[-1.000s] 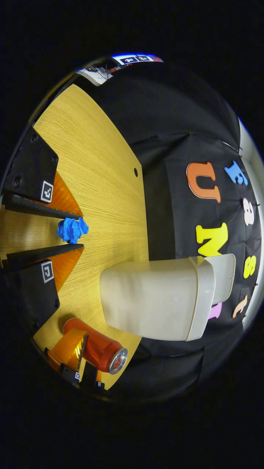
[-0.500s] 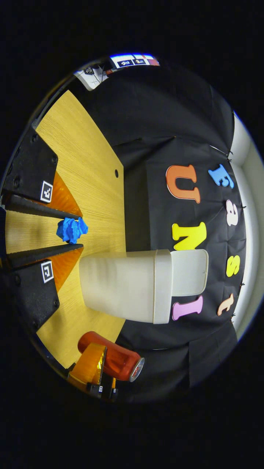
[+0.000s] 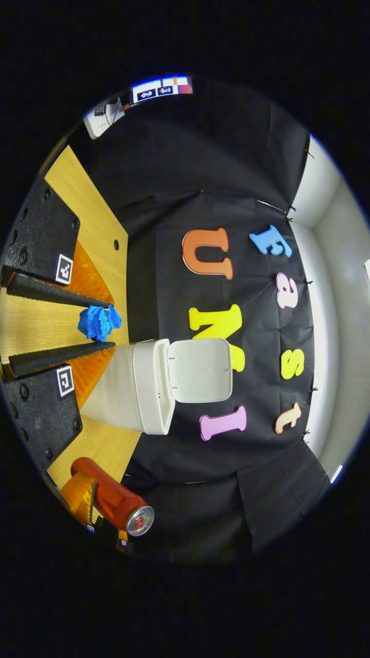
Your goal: Press the lid of the desktop garbage bin to open it, pick up the crumpled paper on the desktop and throw it into the bin, then pick up the pop can on the desktop and drop it into the bin, and finally close the garbage bin lid.
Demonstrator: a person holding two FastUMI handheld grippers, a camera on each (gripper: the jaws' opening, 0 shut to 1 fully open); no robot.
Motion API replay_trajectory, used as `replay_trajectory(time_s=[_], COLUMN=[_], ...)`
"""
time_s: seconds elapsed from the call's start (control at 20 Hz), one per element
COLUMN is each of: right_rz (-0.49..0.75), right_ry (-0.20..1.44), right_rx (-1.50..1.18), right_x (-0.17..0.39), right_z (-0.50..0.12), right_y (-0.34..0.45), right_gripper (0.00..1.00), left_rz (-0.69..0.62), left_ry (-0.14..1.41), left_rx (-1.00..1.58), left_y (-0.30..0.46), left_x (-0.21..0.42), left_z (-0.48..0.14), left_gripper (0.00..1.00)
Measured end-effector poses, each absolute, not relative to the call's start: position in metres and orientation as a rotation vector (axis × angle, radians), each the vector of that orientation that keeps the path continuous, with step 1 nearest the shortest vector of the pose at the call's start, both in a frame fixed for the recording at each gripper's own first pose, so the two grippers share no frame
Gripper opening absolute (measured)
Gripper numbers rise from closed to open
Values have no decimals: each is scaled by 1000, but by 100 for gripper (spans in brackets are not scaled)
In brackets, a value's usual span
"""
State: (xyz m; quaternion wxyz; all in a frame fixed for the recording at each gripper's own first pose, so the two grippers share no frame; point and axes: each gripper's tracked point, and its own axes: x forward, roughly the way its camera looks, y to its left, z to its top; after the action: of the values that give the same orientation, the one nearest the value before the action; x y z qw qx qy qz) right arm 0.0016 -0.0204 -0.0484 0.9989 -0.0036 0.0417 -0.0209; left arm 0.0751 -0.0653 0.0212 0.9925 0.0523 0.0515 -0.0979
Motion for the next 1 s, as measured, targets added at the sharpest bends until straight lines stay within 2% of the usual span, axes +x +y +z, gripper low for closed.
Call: replay_trajectory(time_s=[0.2,0.55,0.85,1.0], right_rz=[-67,-118,-139,-134], right_ry=[60,66,73,74], right_rx=[-39,22,94,91], right_x=[6,8,13,13], right_z=[-42,-35,-34,-36], right_y=[-39,-83,-106,-105], right_gripper=[77,78,78,77], left_rz=[-217,-224,-296,-272], left_ry=[57,43,117,148], left_rx=[108,88,71,37], left_y=[-101,-165,-219,-221], left_x=[105,180,253,277], left_z=[64,98,60,40], left_gripper=[42,42,43,44])
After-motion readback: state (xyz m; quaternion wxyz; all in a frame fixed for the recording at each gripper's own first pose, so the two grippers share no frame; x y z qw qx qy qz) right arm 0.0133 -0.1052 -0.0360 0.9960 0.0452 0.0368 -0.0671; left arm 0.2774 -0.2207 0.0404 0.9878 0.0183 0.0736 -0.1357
